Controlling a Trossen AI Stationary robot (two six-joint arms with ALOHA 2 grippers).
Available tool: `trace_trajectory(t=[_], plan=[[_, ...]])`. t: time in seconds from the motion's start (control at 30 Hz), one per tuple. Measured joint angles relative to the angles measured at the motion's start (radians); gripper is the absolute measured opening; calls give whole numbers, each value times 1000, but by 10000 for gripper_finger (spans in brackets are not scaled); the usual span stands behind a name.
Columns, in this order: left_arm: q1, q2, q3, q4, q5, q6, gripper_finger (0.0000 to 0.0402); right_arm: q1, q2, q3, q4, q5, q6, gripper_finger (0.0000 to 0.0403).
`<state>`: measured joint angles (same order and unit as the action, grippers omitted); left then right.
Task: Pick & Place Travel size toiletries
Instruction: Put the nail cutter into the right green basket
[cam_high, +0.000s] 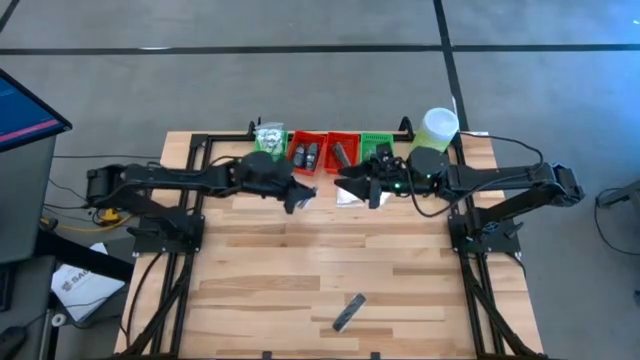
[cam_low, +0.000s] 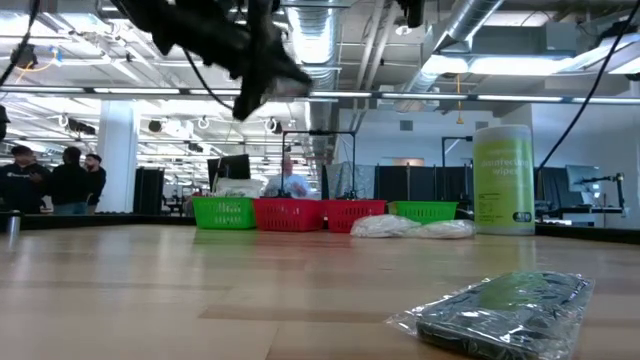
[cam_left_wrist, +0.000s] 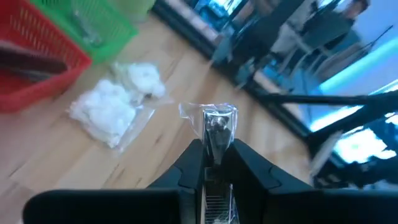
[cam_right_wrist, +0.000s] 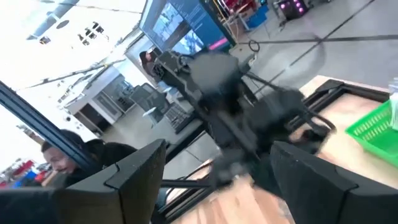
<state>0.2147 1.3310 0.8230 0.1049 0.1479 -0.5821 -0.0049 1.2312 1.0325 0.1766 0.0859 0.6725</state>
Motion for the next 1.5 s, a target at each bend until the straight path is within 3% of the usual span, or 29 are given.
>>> trace_trajectory(t=[0.4, 0.63, 1.0, 1.2, 1.5], plan=[[12, -186, -1, 68, 26, -91, 44, -99, 66, 0, 54, -46, -28, 281], [27, -194, 0, 153, 46, -154, 44, -118, 167, 0, 146, -109, 34, 281], [51, -194, 0, 347, 135, -235, 44, -137, 248, 1, 275, -125, 53, 281], [51, -194, 0, 362, 130, -233, 44, -118, 291, 1, 414, -239, 54, 281], [45, -189, 0, 371, 86, -204, 44, -94, 335, 2, 476, -216, 97, 281]])
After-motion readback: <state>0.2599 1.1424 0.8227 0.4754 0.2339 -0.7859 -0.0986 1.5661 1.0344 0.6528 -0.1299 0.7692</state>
